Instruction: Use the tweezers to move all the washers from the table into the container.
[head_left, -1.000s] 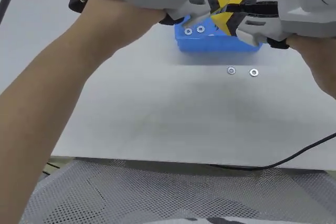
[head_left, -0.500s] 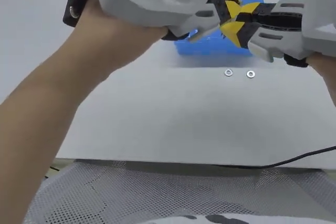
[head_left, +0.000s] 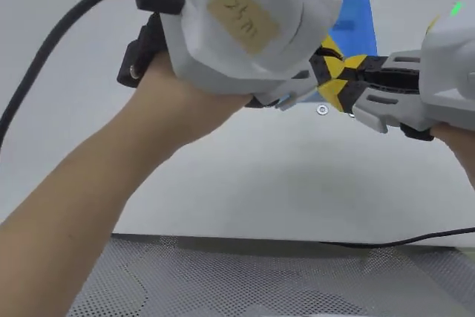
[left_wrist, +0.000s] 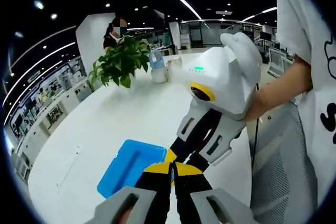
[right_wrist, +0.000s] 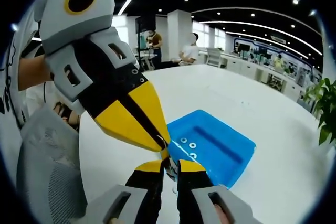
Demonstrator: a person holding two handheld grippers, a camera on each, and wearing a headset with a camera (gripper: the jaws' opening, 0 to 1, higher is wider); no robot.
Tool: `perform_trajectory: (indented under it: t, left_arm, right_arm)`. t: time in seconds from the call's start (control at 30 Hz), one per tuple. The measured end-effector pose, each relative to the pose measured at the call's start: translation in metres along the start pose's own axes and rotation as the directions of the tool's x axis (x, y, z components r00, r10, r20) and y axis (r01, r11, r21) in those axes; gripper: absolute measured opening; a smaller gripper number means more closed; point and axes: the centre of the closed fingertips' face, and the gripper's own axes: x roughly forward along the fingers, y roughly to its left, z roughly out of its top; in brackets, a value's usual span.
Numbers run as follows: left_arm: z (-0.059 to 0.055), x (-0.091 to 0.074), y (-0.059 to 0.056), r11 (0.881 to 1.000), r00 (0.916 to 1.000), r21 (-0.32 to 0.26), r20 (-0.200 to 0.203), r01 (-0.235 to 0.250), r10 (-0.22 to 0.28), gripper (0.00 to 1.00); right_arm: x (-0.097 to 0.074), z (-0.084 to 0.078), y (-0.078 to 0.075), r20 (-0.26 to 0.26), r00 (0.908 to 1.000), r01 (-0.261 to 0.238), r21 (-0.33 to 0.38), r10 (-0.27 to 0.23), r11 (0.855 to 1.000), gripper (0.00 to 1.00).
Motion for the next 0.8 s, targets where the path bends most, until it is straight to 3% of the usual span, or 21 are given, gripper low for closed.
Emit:
perform_trajectory:
  t: [0.1, 0.37, 0.8]
  left_arm:
    - [-0.004, 0.004, 0.001, 1.0, 1.0, -0.02, -0.001, 0.006, -0.006, 0.0]
    - [-0.013, 0.014, 0.002, 0.999, 0.9997, -0.035, -0.012, 0.019, -0.019, 0.0]
    - [-0.018, 0.018, 0.002, 0.998, 0.9995, -0.051, -0.013, 0.027, -0.028, 0.0]
  right_arm:
    - [0.001, -0.005, -0.001, 0.0, 1.0, -0.002, 0.034, 0.002, 0.999, 0.06]
    - [0.007, -0.014, 0.001, -0.025, 0.9997, -0.007, 0.034, 0.007, 0.999, 0.06]
    - [0.008, -0.018, 0.001, -0.04, 0.9992, -0.006, 0.042, 0.008, 0.999, 0.07]
